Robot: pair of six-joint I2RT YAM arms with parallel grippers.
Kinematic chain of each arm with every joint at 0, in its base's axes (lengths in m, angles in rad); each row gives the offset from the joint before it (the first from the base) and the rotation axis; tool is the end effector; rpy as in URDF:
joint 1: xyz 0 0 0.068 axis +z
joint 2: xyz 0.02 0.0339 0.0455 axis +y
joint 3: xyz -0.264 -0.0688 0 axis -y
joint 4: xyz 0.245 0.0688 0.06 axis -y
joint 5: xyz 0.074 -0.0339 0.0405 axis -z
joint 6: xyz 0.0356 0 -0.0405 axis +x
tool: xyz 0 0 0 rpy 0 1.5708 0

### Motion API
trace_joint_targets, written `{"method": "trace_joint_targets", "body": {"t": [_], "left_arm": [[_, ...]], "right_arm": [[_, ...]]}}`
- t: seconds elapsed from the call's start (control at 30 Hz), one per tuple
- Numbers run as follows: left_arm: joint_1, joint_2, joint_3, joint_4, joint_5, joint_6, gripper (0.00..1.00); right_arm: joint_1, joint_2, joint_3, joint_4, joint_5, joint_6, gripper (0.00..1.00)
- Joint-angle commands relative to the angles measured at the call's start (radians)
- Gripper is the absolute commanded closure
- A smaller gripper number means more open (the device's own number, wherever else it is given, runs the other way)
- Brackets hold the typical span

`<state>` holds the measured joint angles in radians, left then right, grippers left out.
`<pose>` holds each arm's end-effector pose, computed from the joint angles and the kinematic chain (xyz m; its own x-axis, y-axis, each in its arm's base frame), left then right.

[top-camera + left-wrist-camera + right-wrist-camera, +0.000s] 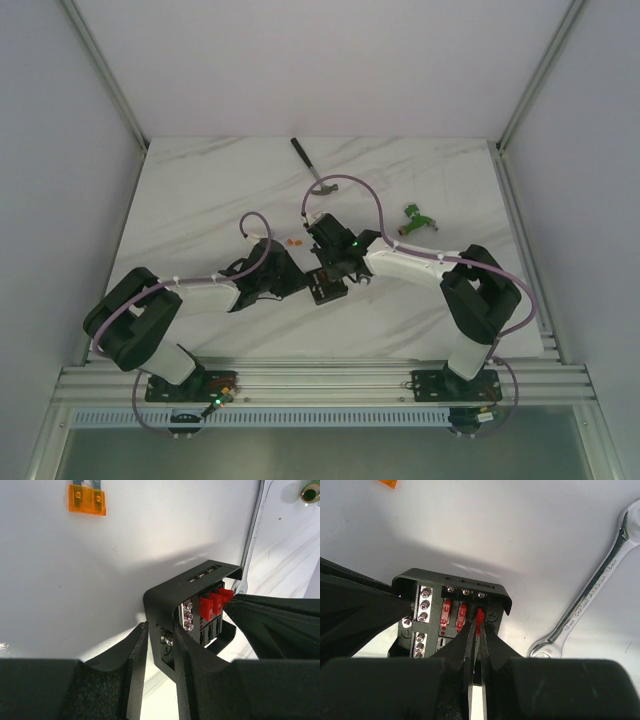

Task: Snap on the fuse box
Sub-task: Install the fuse at the fuse box base.

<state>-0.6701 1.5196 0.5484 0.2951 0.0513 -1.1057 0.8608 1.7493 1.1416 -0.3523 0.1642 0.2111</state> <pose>0.2181 -0.1752 0.1402 -0.8024 -0.5031 -0.3212 -0.1461 0.6873 -0.7116 0.2422 0.2729 0.1933 -0.6661 -0.4578 -0.5888 -0.5599 0.8285 -0.0108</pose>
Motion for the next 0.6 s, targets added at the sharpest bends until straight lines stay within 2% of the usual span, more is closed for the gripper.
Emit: {"method": "trace_joint_targets", "body": {"t": [0.0,0.17,0.43,0.57], "left_arm": [[0.009,0.037,-0.018,-0.159,-0.100,0.023,0.65],[0.009,0.038,-0.018,-0.167,-0.107,0.021,0.65],[0.009,0.034,-0.018,-0.166,-0.105,0.023,0.65],[0.009,0.038,-0.017,-0.166,-0.109,0.021,0.65]], "right_arm": [[-0.018,0.066,-0.073,-0.172,0.094,-0.039,1.00],[-0.015,0.029,-0.051,-0.143,-0.031,-0.026,1.00],[-0.011,0.195,0.007,-0.197,0.058,-0.001,1.00],[-0.007,0.201,-0.005,-0.206,0.052,-0.005,1.00]]}}
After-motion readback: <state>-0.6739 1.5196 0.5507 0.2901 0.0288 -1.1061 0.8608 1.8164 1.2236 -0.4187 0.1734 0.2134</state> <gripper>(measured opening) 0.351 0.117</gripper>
